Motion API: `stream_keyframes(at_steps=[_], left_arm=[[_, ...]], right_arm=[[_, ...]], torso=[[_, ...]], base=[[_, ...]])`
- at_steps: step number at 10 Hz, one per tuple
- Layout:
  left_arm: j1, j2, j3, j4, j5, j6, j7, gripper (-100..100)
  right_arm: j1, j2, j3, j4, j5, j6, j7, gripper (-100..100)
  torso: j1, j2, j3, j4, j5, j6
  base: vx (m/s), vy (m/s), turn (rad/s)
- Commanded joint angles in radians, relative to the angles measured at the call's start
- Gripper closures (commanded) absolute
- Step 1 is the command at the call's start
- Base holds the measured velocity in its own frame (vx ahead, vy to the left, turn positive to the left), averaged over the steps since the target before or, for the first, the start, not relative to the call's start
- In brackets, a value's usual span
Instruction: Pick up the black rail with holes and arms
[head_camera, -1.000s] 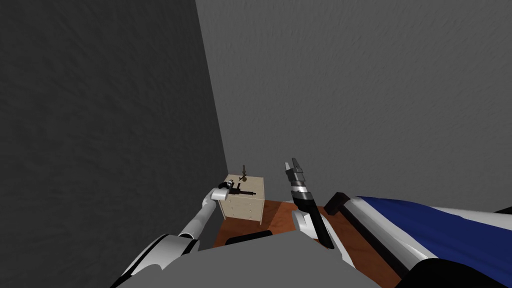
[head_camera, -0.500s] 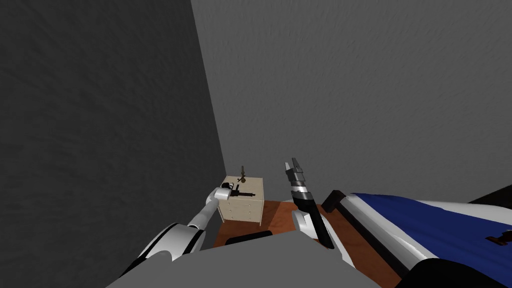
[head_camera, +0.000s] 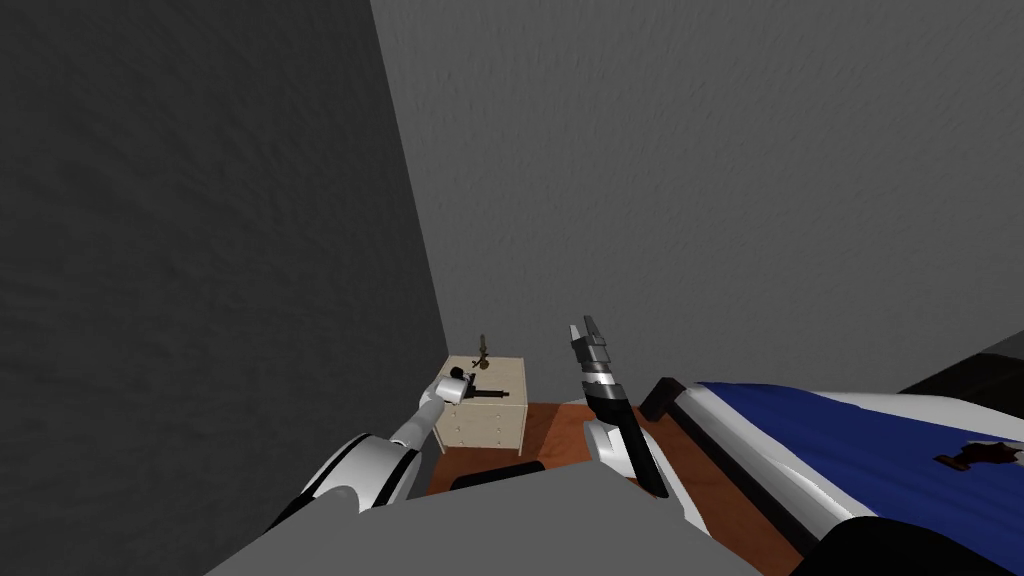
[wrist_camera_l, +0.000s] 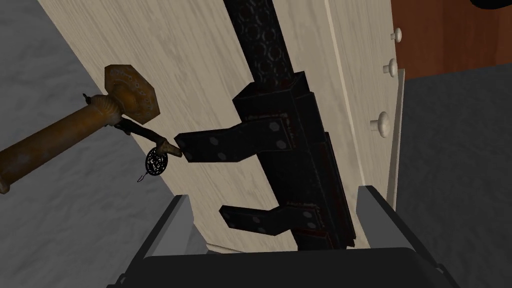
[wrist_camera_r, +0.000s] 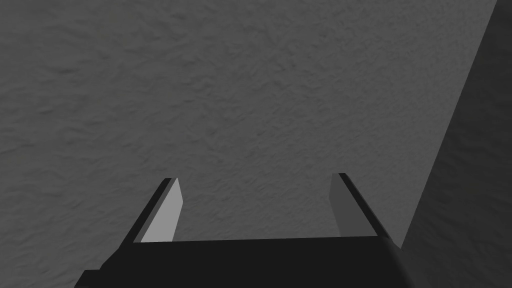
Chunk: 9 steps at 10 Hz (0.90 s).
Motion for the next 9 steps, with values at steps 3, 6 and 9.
stream_keyframes(at_steps=[3, 6, 9], left_arm=[[-0.016, -0.021, -0.006, 0.043, -0.006, 0.031, -0.011, -100], [-0.017, -0.054, -0.013, 0.096, -0.013, 0.053, -0.018, -100], [-0.018, -0.053, -0.012, 0.098, -0.013, 0.049, -0.018, 0]], right_arm=[[0.0, 0.0, 0.0, 0.0, 0.0, 0.0, 0.0, 0], [0.0, 0.0, 0.0, 0.0, 0.0, 0.0, 0.0, 0], [0.0, 0.0, 0.0, 0.0, 0.0, 0.0, 0.0, 0]], torso=[[0.0, 0.0, 0.0, 0.0, 0.0, 0.0], [0.0, 0.001, 0.0, 0.0, 0.0, 0.0], [0.0, 0.002, 0.001, 0.0, 0.0, 0.0]], base=[[0.055, 0.006, -0.036], [0.051, 0.001, -0.051], [0.025, -0.001, 0.0]])
